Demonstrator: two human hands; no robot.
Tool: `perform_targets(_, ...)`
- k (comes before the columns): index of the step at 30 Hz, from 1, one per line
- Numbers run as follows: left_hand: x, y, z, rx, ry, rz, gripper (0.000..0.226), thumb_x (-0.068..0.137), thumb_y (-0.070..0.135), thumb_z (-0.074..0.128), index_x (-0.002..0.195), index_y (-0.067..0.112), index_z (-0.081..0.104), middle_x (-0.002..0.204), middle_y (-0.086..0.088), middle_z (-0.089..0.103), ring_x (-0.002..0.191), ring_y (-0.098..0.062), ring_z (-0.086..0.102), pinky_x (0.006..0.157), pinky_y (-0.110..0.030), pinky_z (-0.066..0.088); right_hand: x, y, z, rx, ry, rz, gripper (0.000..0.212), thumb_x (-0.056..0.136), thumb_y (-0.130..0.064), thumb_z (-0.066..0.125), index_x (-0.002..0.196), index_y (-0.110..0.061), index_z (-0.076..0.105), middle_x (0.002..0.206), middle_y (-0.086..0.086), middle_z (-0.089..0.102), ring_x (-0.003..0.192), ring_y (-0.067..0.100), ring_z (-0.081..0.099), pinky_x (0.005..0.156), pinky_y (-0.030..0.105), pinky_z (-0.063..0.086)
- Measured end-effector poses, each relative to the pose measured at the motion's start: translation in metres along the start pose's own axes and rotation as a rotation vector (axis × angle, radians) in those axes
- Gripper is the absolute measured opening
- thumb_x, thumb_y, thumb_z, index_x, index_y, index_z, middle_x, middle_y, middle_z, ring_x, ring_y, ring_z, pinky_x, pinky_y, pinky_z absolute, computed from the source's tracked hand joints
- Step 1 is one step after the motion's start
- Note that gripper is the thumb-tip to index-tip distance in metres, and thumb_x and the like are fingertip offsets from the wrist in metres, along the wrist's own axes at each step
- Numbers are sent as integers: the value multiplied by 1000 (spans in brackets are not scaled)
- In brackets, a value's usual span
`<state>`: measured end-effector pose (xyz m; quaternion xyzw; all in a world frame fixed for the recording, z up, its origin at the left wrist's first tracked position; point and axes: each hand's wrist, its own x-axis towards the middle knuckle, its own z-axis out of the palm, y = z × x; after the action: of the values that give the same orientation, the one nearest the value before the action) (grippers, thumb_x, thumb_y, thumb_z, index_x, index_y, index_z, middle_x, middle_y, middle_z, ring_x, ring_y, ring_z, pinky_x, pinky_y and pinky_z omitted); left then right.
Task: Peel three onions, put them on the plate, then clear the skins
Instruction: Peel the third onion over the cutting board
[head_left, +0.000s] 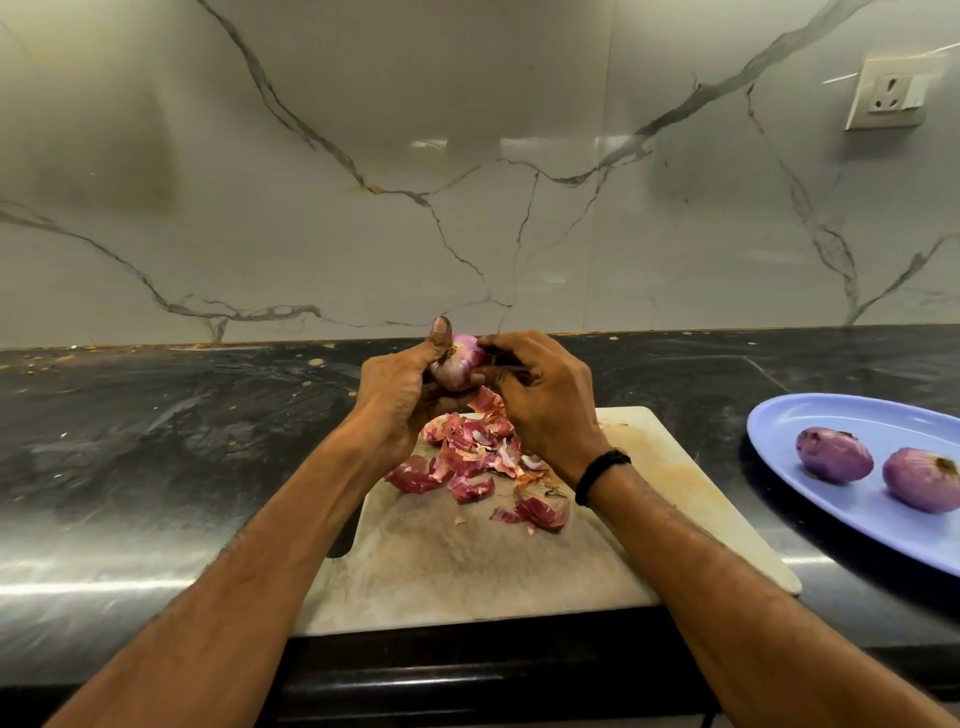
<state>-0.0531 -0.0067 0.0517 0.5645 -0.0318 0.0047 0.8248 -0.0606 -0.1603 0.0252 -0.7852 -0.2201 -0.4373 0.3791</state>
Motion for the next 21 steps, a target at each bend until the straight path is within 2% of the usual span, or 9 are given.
perform_targets(3,0,-1,1,-6,10,-6,43,86,33,72,104,-7,69,103,-25,72,82,-34,76,62,-36,62,0,1,-1,25,41,0,16,85,-6,73,101,-7,71,99,5,70,91,12,65,83,17,54)
perform_targets(6,-1,-1,2,-17,-3,-13,48,81,33,74,104,-9,69,103,-25,72,83,-35,76,64,-38,63,1,2,-3,48,55,11,11,84,-4,72,95,-8,72,93,3,70,87,10,66,80,17,55)
perform_targets(12,-2,0,3,-21,-31,-53,57,74,34,76,109,-9,68,107,-26,71,87,-37,75,71,-45,64,3,5,-4,66,17,89,14,89,2,63,98,-5,71,94,5,70,87,14,66,79,24,58)
perform_targets(16,-3,-2,6,-27,-57,-83,56,76,32,76,113,-8,68,114,-28,69,94,-40,74,78,-50,62,3,-2,-4,-20,-6,60,14,89,5,54,92,-4,65,87,2,63,79,14,57,67,17,48)
perform_targets(21,-1,-5,7,-43,-54,-66,43,90,23,70,117,-10,64,120,-30,66,99,-39,72,75,-47,63,4,-5,-4,49,-59,229,16,90,5,50,93,-8,60,89,1,62,82,17,57,67,24,50)
